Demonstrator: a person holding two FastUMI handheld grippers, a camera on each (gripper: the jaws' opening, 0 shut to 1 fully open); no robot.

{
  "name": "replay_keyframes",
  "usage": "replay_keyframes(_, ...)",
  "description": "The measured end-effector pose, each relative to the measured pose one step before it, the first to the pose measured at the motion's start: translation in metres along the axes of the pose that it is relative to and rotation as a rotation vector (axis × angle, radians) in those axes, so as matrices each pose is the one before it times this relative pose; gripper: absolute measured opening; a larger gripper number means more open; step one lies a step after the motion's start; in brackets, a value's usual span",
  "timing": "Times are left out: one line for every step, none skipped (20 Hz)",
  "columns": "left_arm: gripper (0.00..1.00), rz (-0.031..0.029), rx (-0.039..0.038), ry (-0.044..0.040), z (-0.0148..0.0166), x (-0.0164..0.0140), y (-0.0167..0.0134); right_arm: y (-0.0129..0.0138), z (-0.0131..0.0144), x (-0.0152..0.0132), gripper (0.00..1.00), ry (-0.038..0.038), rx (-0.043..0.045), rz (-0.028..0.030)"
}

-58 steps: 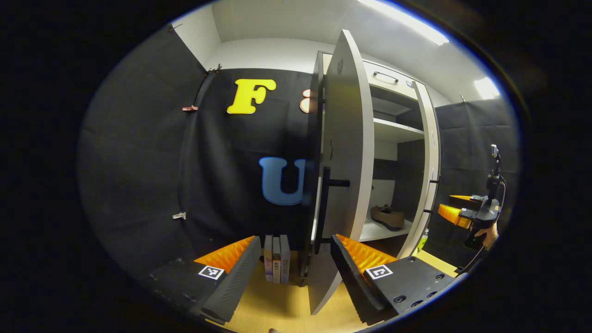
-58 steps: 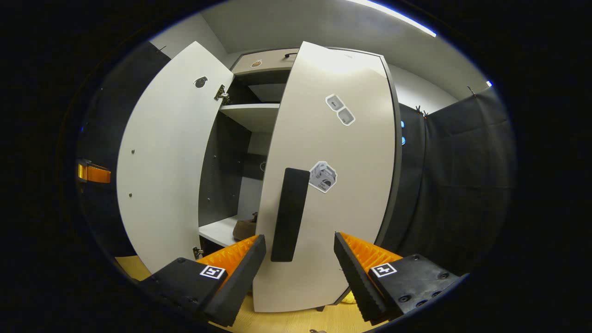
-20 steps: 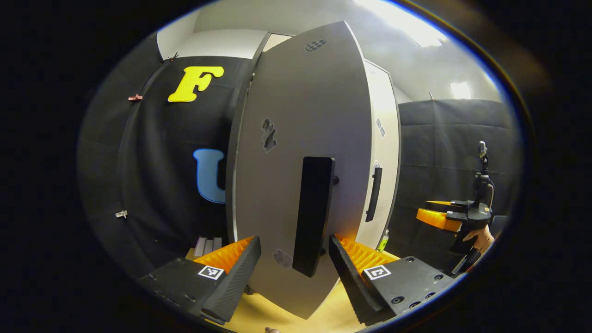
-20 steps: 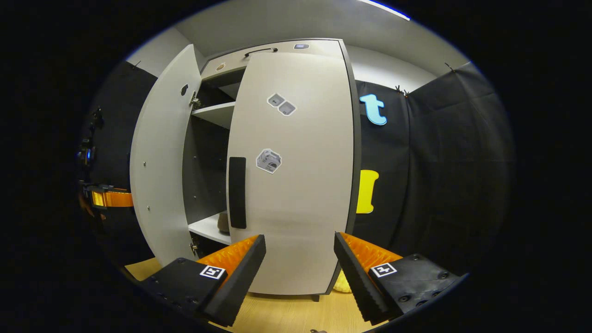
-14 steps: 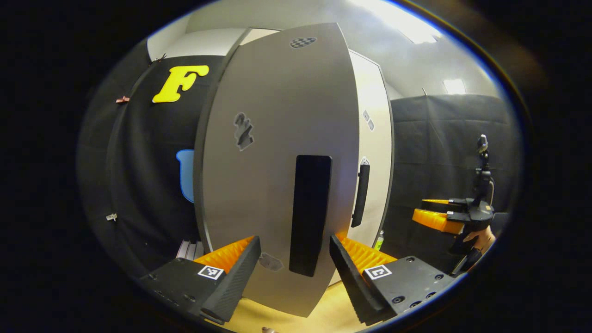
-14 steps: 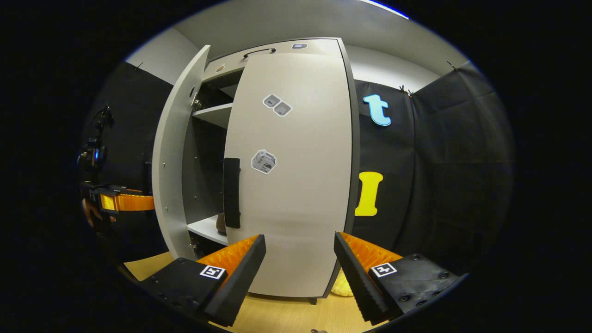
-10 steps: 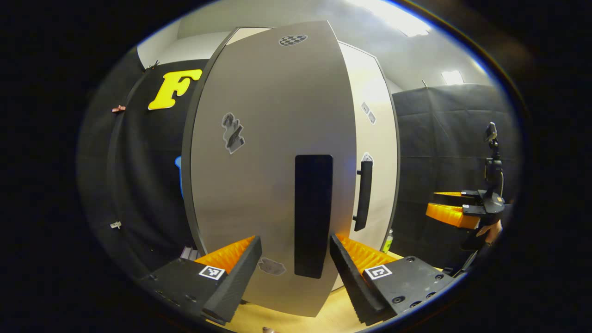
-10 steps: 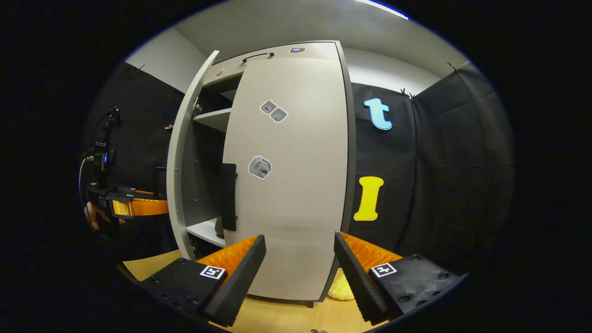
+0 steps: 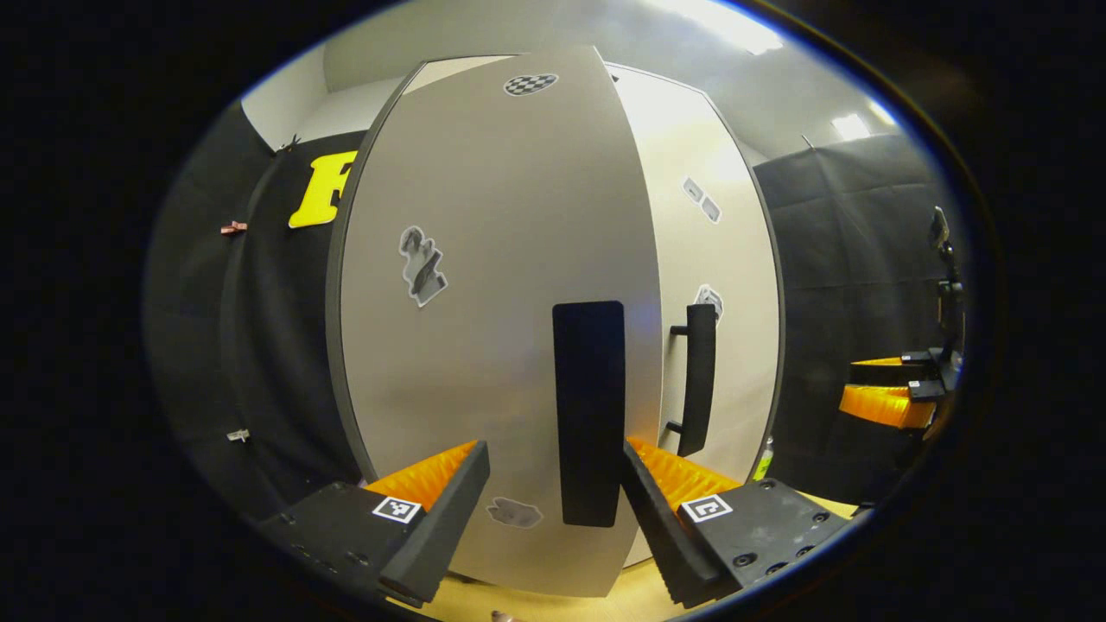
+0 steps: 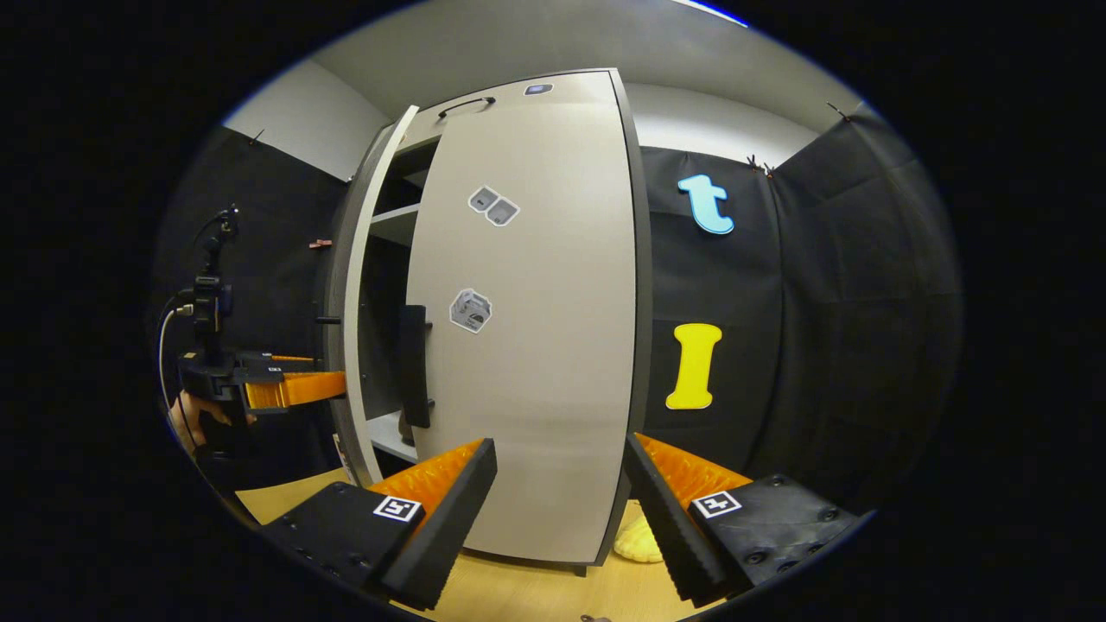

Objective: Grab one shoe with the right hand and put it into the shoe cabinet, grab the other shoe with the left hand and put it into the shoe cabinet; then close the right door with the right hand and the left door with the left hand.

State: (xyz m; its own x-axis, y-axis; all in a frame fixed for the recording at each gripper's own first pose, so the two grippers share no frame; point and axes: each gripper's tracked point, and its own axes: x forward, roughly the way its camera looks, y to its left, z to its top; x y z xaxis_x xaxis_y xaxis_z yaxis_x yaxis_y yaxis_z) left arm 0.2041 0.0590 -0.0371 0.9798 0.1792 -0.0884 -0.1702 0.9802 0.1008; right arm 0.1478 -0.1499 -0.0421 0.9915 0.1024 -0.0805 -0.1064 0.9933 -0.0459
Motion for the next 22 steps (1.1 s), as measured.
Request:
replay_keyframes(0.94,0.01212,0.00869,-0.00402,-0.00015,0.00037,-0.00077,0.00278,0.00201,0.00019,0.98,-0.00429,0.00099,0.00688)
replay_keyframes(0.94,0.00952,0.00454,-0.00223,0.00011,-0.0004,-0.00074,0.00377,0.00204,-0.00039,0.98,-0.00408,0.00097,0.00766)
replay_keyframes(0.94,0.00175,0.00171,0.00158,-0.00109,0.00066,-0.00024,0.00396,0.00019,-0.00069,0.98,-0.00327,0.00024,0.0075)
replay_keyframes(0.94,-0.00188,0.00046,0.00576,-0.00019,-0.0016,-0.00043,0.0043,0.00174,-0.00043,0.98,-0.00174,-0.00103,0.00629)
replay_keyframes(0.94,-0.00063,-0.00178,-0.00195,0.00227,-0.00161,0.00138,0.00464,0.00068,-0.00143,0.98,-0.00372,-0.00216,0.00715)
replay_keyframes(0.94,-0.00496,-0.00643,-0.00526,0.0028,-0.00331,0.00004,0.00477,0.00127,-0.00152,0.98,-0.00269,-0.00288,0.00404)
replay_keyframes(0.94,-0.00666,-0.01399,-0.0036,0.0018,-0.00492,0.00035,0.00497,0.00076,-0.00066,0.98,-0.00128,-0.00234,0.00361)
replay_keyframes(0.94,-0.0088,-0.01777,0.00014,0.00083,-0.00667,0.00139,0.00511,0.0004,-0.00165,0.98,0.0005,-0.00128,0.004)
replay_keyframes(0.94,-0.00252,-0.0159,-0.00044,-0.00008,-0.00972,0.0025,0.00614,0.00052,-0.00137,0.98,0.00144,0.00007,0.00503)
replay_keyframes(0.93,0.00236,-0.01098,-0.00064,0.00028,-0.00979,0.00232,0.00654,0.00021,-0.00198,0.98,-0.00035,-0.00113,0.00531)
replay_keyframes(0.94,0.00511,-0.00398,0.00005,-0.00043,-0.00999,0.00262,0.00614,0.00058,-0.00143,0.98,-0.00025,-0.00298,0.00303)
replay_keyframes(0.94,0.00647,-0.00095,0.0009,-0.00031,-0.0089,0.0044,0.00584,-0.00075,-0.00097,0.98,0.0023,-0.00425,0.00249)
replay_keyframes(0.94,0.00458,-0.00312,0.00106,-0.00127,-0.00792,0.0051,0.00608,-0.00126,-0.00154,0.98,0.0035,-0.00427,0.00286)
replay_keyframes(0.93,0.00428,-0.00302,0.00259,-0.00051,-0.00866,0.00502,0.00648,-0.00051,-0.00117,0.98,0.0024,-0.00291,0.00271)
replay_keyframes(0.93,0.00354,-0.00244,0.00307,-0.00041,-0.00588,0.00549,0.00682,0.0004,-0.00114,0.98,0.00094,-0.00015,0.00419)
replay_keyframes(0.93,0.00282,-0.00182,0.00315,0.00023,-0.006,0.0046,0.00633,-0.00001,-0.00098,0.98,0.0012,0.00148,0.0037)
replay_keyframes(0.94,0.00284,-0.00208,0.00118,0.00002,-0.00493,0.00375,0.00692,0.00053,-0.00095,0.98,-0.0007,0.00169,0.00381)
replay_keyframes(0.94,0.00086,-0.00291,-0.00005,0.00051,-0.0054,0.00354,0.00673,0.00043,-0.00099,0.98,-0.00043,0.0003,0.00406)
replay_keyframes(0.94,-0.00296,-0.00146,-0.00262,0.00125,-0.00423,0.00312,0.00626,0.00025,-0.00106,0.98,-0.00057,-0.00116,0.00257)
replay_keyframes(0.94,-0.0034,-0.00141,-0.00182,0.00146,-0.00388,0.00197,0.00535,0.00015,-0.00137,0.98,-0.00027,-0.00208,0.00234)
replay_keyframes(0.94,-0.00454,-0.0019,-0.00047,0.00055,-0.00328,0.00129,0.00474,0.00025,-0.0005,0.98,-0.00109,-0.00156,0.00079)
replay_keyframes(0.94,-0.00659,0.00006,-0.00279,0.00176,-0.00227,0.00014,0.00509,0.00083,-0.00108,0.98,-0.0038,0.00132,0.00293)
